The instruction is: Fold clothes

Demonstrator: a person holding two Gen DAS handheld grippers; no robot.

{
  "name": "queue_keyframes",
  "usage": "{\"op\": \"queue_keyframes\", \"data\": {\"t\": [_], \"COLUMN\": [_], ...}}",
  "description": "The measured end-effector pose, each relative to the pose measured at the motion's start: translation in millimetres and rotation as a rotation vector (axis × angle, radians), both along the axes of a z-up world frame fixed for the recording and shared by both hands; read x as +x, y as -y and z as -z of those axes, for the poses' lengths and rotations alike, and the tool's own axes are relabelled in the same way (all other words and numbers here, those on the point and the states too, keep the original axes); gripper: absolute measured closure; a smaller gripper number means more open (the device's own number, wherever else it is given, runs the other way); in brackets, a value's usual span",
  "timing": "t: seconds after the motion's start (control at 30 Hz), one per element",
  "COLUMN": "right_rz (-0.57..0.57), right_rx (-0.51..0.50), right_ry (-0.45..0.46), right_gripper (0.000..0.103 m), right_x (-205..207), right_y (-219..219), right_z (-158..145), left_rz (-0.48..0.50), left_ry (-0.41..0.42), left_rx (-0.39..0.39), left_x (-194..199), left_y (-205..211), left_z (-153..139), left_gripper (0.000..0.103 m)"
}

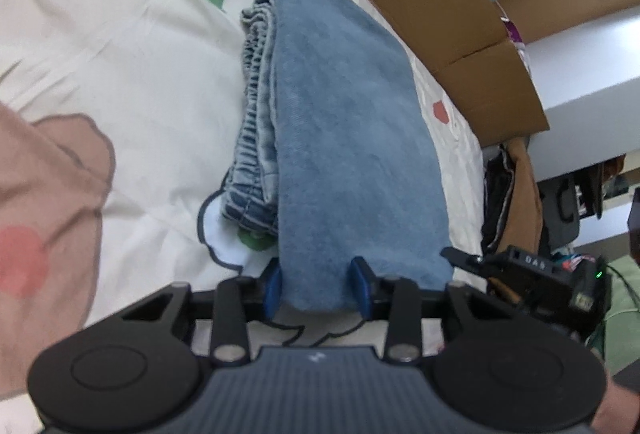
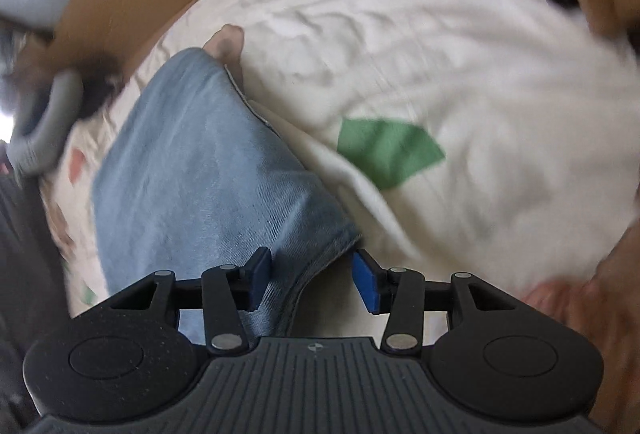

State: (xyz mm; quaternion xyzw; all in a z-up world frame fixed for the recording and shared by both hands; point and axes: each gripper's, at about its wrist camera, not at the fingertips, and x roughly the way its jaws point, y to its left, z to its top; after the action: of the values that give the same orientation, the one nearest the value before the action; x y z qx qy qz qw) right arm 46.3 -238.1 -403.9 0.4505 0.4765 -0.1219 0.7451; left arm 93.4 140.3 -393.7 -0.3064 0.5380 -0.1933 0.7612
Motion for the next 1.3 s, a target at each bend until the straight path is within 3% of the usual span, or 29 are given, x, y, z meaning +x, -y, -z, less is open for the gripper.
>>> {"op": "queue_keyframes", "data": {"t": [0.07,0.33,0.37,0.4,0.47,0.6,0.87,1.03,1.13,1.23,1.3], "right_rz": [0.006,-0.016,-0.019,-0.024,-0.034,-0.087,-0.093,-0.178,-0.153,-0.125,-0.12], "right_rx": [0.053,0.251,0.261,0.267,0.279,0.269,0.288,0.19,0.212,0.214,0.197], "right_ry": [0.032,0.154,0.158,0.158,0.158,0.162,0.119,0.096,0.086,0.043,0.008], "right_gripper": [0.051,0.054,0.056,0.068,0.077,0.08,0.075,0.081,0.08,0.076,0.057], "right_x": [-2.6,1.4,1.5,0.6,-1.3,3.2,2.2,15.2,11.7,10.8,11.8], "right_y": [-4.5,-26.1,-27.4,-28.4,-30.5,-35.6,-42.5,-51.5,-48.7,-47.0,-47.0], "right_z": [6.6,22.4,23.6,24.7,27.0,24.6,27.3,10.3,14.6,14.1,11.1], "left_rz": [-0.008,0.011,0.009,0.007,0.003,-0.007,-0.008,-0.013,-0.008,0.013,0.019], "left_ry": [-0.014,0.003,0.002,0.002,0.002,0.01,0.011,0.014,0.009,0.018,0.026], "left_rx": [-0.01,0.03,0.03,0.03,0.031,0.041,0.046,0.046,0.046,0.074,0.116], "left_x": [0.6,2.6,2.7,2.5,1.7,-0.4,-1.4,-2.3,-2.9,-3.1,-5.0], "left_y": [-3.5,-1.2,-1.6,-1.7,-1.4,-5.3,-9.9,-14.0,-14.8,-14.8,-16.5], "left_z": [1.0,-9.8,-9.5,-9.2,-8.7,-10.9,-13.4,-13.8,-13.5,-16.6,-19.9], "left_gripper": [0.082,0.084,0.084,0.084,0.084,0.084,0.084,0.084,0.084,0.08,0.077]}}
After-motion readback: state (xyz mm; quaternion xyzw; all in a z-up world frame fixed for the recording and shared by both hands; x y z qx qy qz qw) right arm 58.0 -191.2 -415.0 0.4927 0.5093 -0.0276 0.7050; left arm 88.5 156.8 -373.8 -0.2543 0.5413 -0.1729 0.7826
